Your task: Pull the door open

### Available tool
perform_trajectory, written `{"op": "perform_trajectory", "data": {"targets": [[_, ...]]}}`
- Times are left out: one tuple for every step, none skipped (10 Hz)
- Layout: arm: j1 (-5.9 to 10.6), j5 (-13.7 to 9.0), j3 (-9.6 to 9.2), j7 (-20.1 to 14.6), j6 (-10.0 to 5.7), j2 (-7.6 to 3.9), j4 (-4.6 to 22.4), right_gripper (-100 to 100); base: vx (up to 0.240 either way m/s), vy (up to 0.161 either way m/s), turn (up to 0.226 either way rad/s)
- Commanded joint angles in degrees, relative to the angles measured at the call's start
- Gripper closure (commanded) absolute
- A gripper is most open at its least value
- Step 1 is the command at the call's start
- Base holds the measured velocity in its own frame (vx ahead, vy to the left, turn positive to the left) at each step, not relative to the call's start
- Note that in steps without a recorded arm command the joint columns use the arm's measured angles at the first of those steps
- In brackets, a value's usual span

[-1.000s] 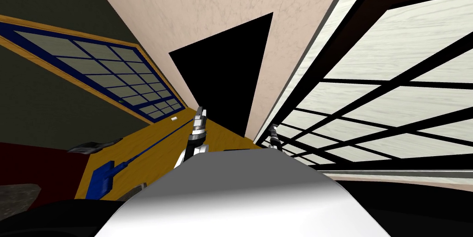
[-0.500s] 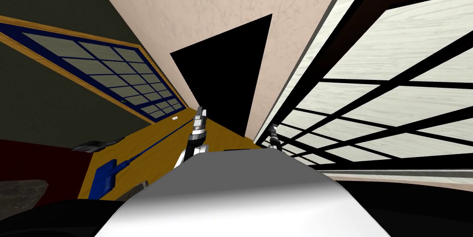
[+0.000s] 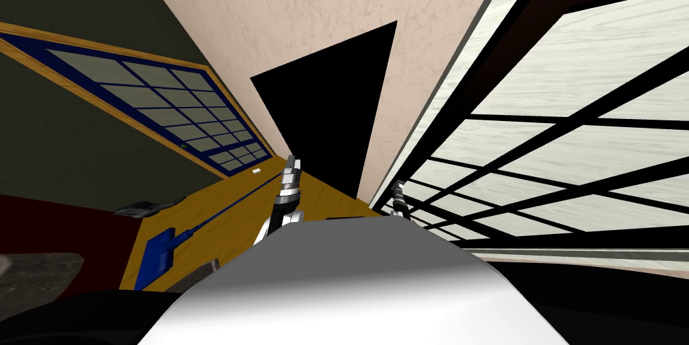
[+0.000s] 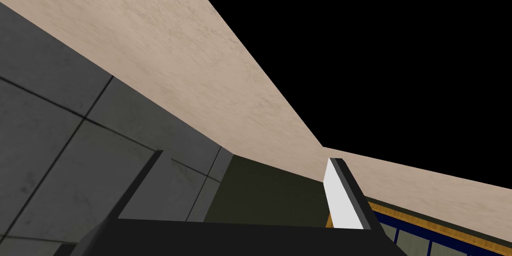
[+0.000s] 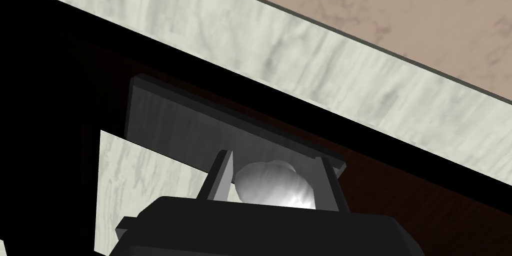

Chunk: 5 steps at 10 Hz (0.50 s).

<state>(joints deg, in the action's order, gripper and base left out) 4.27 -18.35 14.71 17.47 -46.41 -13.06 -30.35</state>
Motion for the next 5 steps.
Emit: {"op": "perform_trajectory", "data": {"targets": [[-0.99, -0.5, 0.49, -1.9, 0.11, -0.81, 0.0, 100, -0.028, -0.013, 0.025], [-1.02, -0.8, 0.12, -4.1, 0.00, -0.86, -0.1, 100, -0.034, -0.001, 0.035], [-1.02, -0.8, 0.12, -4.3, 0.00, -0.86, -0.1, 100, -0.024, 0.004, 0.008], [-1.02, -0.8, 0.12, -4.3, 0.00, -0.86, -0.1, 100, -0.009, 0.007, -0.011], [-1.02, -0.8, 0.12, -4.3, 0.00, -0.86, -0.3, 100, 0.000, 0.000, 0.000]]}}
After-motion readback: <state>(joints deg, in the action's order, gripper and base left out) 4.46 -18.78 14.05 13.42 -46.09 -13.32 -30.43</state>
